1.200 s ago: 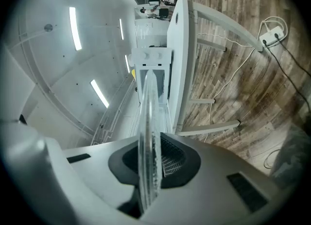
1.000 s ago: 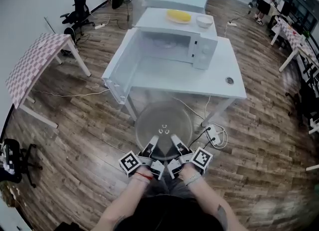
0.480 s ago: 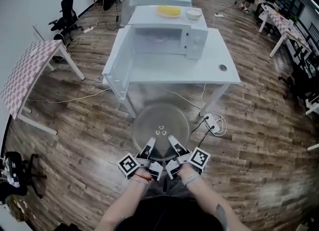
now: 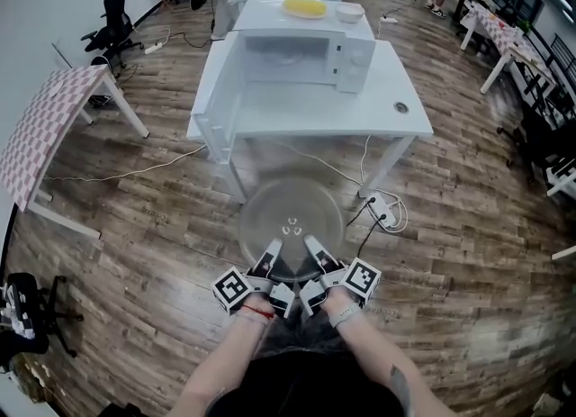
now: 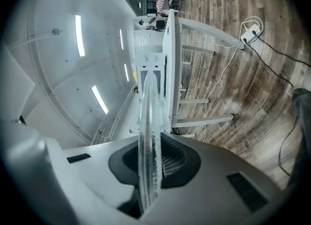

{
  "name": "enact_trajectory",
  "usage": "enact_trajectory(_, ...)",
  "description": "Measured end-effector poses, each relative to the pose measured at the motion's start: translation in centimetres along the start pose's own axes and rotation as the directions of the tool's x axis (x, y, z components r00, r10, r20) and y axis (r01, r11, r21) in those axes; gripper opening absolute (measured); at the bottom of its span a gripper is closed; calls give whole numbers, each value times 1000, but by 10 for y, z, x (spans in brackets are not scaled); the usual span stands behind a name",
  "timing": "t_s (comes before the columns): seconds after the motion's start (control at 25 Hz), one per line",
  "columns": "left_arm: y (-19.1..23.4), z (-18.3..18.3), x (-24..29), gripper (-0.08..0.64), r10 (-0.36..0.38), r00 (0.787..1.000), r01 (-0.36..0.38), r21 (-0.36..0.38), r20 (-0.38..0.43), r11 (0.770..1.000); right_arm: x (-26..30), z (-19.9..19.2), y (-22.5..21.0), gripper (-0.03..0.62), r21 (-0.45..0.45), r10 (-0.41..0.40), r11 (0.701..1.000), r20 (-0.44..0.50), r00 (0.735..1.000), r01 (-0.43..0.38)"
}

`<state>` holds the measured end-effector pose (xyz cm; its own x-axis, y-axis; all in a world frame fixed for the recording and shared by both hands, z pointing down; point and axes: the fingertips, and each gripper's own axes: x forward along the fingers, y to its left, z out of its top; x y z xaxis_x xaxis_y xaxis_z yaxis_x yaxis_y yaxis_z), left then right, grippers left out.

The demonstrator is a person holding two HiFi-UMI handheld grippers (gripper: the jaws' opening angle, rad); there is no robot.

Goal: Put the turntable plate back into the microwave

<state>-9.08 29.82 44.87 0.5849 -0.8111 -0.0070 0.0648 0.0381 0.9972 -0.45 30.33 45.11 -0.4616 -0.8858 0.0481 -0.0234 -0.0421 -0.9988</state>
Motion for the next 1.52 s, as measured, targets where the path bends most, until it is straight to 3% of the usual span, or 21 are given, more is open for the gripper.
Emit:
enact_trajectory(0.2,-2,4,7,32,-10,1000,10,22,-4,1000,6,6,6,40,-13,23,1000,4,1000,-23)
enact_trajectory(0.44,-3,12,29,32,-37,999,37,-2,6,999,25,19,1,40,-6,27,1000,-4,1000,-27)
enact_trajectory(0.56,4,23,45,32,-7,1000,7,23,5,1000,41,31,-1,40,1,31,1000,-10,999,-31)
enact_trajectory(1.52,4,101,237,32,-36,995,38,-11,98,999,205,167,-1,40,-2,20,1000,-92,996,-21)
